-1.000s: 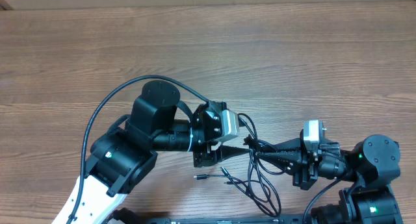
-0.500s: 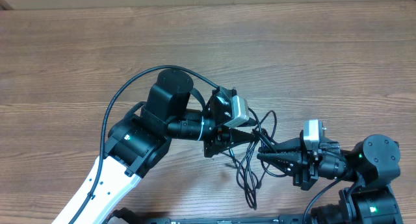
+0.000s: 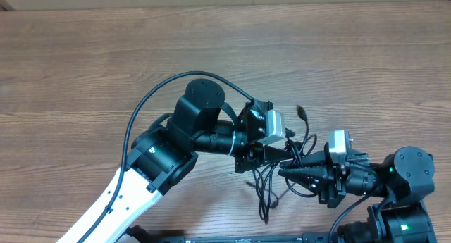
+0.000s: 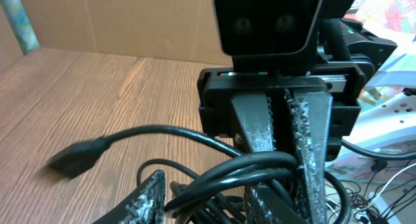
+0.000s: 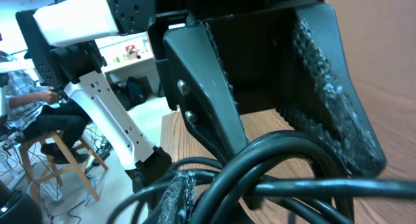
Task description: Untangle cables
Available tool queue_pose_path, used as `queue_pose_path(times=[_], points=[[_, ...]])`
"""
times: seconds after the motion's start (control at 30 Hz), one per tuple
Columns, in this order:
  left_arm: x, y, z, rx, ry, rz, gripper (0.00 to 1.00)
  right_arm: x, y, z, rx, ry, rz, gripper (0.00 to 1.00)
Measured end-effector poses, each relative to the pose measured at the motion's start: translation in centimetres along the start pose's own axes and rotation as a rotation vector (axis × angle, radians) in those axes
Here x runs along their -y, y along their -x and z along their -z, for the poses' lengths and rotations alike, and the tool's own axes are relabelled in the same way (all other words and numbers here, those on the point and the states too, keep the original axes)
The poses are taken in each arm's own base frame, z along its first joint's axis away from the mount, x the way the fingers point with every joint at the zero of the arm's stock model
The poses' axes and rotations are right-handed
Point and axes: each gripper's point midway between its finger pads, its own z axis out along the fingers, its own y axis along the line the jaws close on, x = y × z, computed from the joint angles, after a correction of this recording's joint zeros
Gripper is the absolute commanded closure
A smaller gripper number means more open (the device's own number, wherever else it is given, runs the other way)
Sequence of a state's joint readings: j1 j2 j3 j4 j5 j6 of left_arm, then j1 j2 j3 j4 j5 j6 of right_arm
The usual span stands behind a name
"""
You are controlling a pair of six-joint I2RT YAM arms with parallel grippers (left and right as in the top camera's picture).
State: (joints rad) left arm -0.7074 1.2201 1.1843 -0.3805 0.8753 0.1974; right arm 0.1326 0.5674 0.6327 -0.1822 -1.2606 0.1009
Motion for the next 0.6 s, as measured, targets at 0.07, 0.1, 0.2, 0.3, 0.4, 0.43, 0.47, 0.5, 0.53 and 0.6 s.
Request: queue_pose_path(times=[0.07, 0.1, 0.2, 0.3, 0.4, 0.43, 0.47, 0.5, 0.53, 0.6], points=[[-0.1, 0.0, -0.1, 0.0, 0.0, 0.0, 0.62, -0.1, 0.0, 0.0, 0.001, 0.004, 0.0, 0.93], [-0.1, 0.0, -0.1, 0.0, 0.0, -0.004, 0.62, -0.2, 0.1, 0.0, 0.001, 0.008, 0.002, 0.93], [-0.1, 0.0, -0.1, -0.001, 0.0, -0.033, 0.66, -0.3, 0.0, 0.0, -0.001, 0.015, 0.003, 0.93], [-0.8, -0.2, -0.1, -0.009, 0.04, -0.05, 0.69, -0.3, 0.0, 0.0, -0.001, 0.018, 0.003, 0.93], [-1.1, 0.1, -0.2, -0.004, 0.063, -0.071, 0.94, -0.3, 0.1, 0.0, 0.0, 0.017, 0.005, 0.93], [-1.2, 0.3, -0.2, 0.002, 0.069, -0.09, 0.96, -0.3, 0.1, 0.0, 0.0, 0.018, 0.006, 0.93], [-1.2, 0.4, -0.3, 0.004, 0.072, -0.099, 0.96, -0.3, 0.1, 0.0, 0.001, 0.018, 0.008, 0.93], [-1.2, 0.5, -0.3, 0.008, 0.071, -0.103, 0.96, -0.3, 0.1, 0.0, 0.001, 0.017, 0.01, 0.93], [-1.2, 0.5, -0.3, 0.009, 0.071, -0.103, 0.96, -0.3, 0.1, 0.0, 0.002, 0.015, 0.009, 0.93], [-1.2, 0.6, -0.3, 0.012, 0.068, -0.106, 0.96, -0.3, 0.2, 0.0, 0.002, 0.016, 0.01, 0.93]])
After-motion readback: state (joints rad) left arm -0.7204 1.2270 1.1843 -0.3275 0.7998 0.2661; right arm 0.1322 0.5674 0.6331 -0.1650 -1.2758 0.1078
